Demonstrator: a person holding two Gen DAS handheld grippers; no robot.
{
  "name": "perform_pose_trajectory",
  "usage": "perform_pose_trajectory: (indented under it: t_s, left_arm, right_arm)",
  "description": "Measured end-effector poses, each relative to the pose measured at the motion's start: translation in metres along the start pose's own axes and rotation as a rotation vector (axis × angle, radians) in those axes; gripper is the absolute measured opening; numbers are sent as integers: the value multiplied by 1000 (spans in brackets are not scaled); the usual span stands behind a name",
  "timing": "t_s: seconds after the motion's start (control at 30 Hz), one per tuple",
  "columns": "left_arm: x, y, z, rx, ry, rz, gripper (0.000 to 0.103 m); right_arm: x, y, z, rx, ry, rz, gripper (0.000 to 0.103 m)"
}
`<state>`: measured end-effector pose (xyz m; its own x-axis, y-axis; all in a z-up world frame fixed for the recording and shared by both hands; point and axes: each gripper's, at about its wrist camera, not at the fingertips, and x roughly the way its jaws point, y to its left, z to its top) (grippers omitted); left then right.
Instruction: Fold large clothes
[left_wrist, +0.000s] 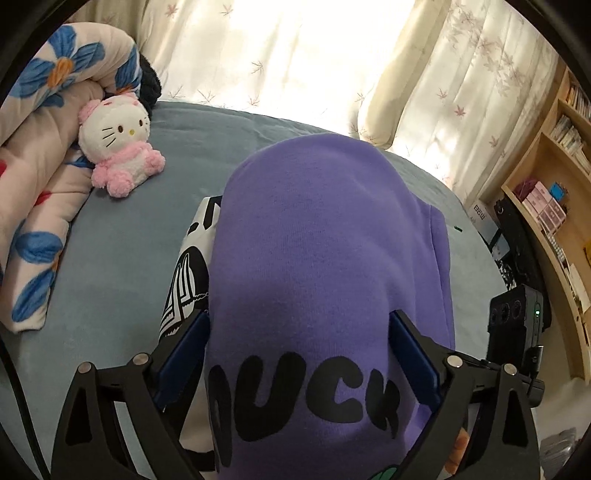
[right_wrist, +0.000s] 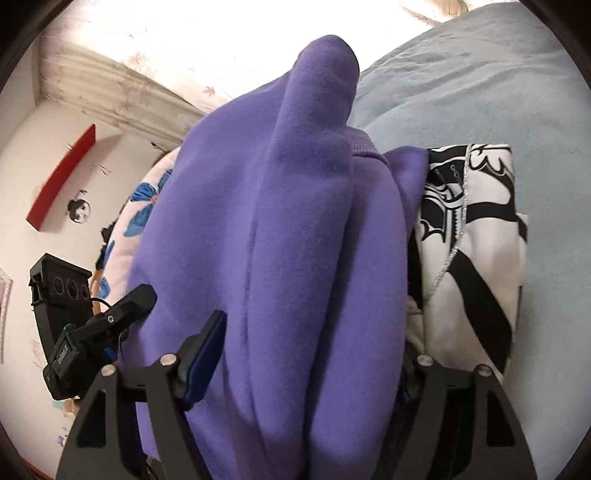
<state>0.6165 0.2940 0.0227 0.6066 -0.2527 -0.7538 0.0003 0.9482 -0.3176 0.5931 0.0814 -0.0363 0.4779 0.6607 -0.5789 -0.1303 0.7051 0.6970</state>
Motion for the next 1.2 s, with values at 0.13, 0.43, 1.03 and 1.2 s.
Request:
perform_pose_trajectory:
  t_s: [0.13, 0.43, 1.03, 1.2]
  left_arm:
    - [-18, -9, -6, 16, -34, 55, 96]
    - [-85, -64, -50, 85, -14, 147, 96]
    - [-267, -225, -171, 149, -63, 116, 96]
    - [-294, -271, -226, 185, -96, 133, 96]
  right_arm:
    - [-23, 10, -6, -40, 29, -90, 79]
    - [-120, 29, -48, -102, 14, -248, 79]
    - [-350, 133, -187, -313, -24, -394, 79]
    - [-386, 131, -229, -321, -38, -433, 79]
